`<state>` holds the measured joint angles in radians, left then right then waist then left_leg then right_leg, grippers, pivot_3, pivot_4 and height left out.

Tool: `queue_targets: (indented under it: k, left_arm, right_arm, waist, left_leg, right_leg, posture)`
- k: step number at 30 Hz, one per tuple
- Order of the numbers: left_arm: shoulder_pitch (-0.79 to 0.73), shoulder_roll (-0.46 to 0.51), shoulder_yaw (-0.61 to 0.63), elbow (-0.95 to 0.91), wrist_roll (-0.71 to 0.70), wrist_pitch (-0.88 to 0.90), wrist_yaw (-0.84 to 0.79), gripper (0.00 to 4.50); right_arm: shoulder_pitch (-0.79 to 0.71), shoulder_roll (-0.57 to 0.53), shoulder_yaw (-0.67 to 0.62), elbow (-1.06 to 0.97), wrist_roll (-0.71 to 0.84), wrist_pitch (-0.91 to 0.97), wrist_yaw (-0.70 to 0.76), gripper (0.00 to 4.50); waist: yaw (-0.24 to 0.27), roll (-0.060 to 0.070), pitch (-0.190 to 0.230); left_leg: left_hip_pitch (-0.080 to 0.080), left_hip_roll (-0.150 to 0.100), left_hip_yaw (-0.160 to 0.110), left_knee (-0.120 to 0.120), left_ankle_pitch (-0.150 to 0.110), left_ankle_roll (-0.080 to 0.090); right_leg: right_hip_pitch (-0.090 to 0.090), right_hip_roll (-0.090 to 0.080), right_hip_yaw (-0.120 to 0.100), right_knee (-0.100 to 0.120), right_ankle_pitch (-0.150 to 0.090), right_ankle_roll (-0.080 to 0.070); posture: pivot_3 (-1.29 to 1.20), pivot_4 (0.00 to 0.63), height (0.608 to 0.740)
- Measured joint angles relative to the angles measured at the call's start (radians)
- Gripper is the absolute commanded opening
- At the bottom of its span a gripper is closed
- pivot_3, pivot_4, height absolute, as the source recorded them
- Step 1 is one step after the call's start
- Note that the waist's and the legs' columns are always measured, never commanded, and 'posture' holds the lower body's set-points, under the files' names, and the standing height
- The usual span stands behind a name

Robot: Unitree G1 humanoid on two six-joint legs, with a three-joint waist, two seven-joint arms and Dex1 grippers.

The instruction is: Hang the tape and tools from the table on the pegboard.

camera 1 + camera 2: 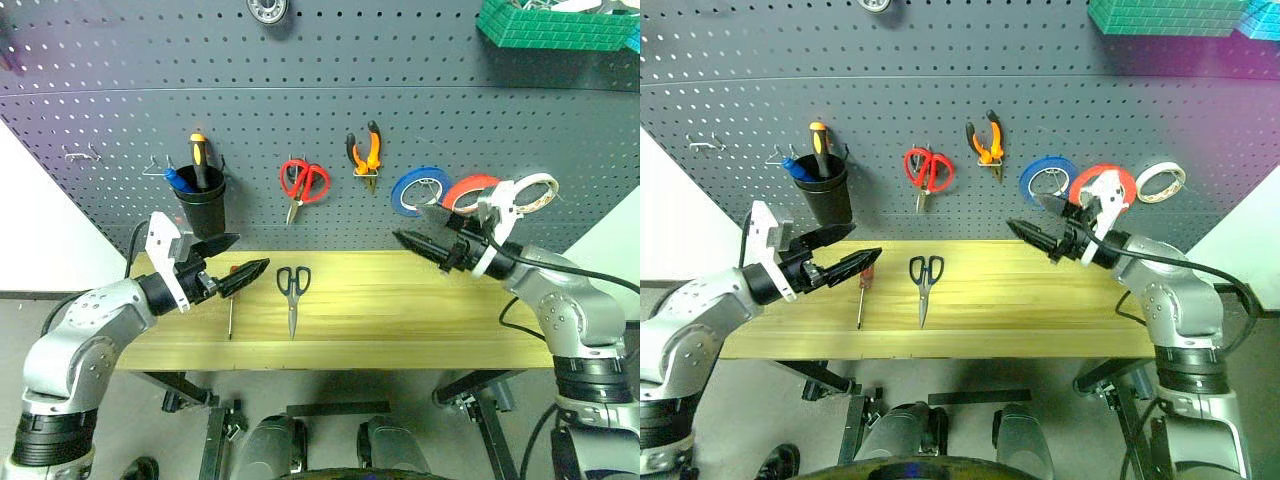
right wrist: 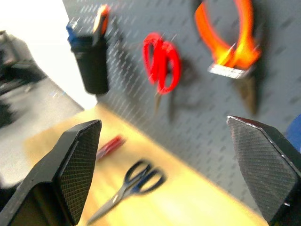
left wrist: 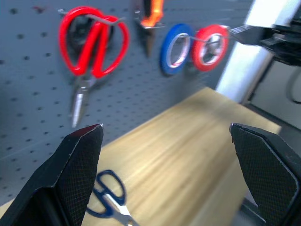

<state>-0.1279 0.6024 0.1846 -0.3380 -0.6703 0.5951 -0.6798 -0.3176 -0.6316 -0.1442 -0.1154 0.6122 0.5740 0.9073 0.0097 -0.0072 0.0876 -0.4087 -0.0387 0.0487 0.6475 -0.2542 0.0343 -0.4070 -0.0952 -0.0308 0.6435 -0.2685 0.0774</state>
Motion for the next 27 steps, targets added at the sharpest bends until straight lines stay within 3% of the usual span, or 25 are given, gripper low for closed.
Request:
queue_targets:
  k: [12, 16, 27]
  left_arm:
    - [-0.048, -0.12, -0.106, 0.131, 0.184, -0.054, 0.115, 4.5]
    - [-0.087, -0.159, -0.144, 0.188, 0.246, 0.021, 0.209, 4.5]
    - [-0.186, -0.287, -0.309, 0.317, 0.488, 0.238, 0.486, 4.5]
  right_arm:
    - [0.042, -0.098, -0.072, -0.007, 0.16, 0.048, 0.259, 4.46]
    - [0.072, -0.122, -0.071, -0.039, 0.158, 0.01, 0.323, 4.46]
    - [0.083, -0.114, -0.063, -0.123, 0.169, 0.013, 0.28, 4.46]
  waist:
    - [0.002, 0.0, 0.0]
    - [0.002, 0.0, 0.0]
    - [0.002, -0.005, 0.036]
  left_leg:
    - [-0.002, 0.0, 0.0, -0.001, -0.004, 0.007]
    - [-0.002, 0.0, 0.001, 0.0, -0.005, 0.007]
    - [-0.003, 0.0, 0.001, 0.0, -0.006, 0.007]
  right_leg:
    - [0.004, 0.0, 0.0, -0.011, 0.001, 0.001]
    - [0.004, -0.001, 0.0, -0.012, 0.001, 0.002]
    - [0.003, -0.002, 0.0, -0.013, 0.001, 0.002]
  posture:
    - [-0.05, 0.067, 0.74]
    - [-0.06, 0.084, 0.74]
    - [-0.09, 0.182, 0.74]
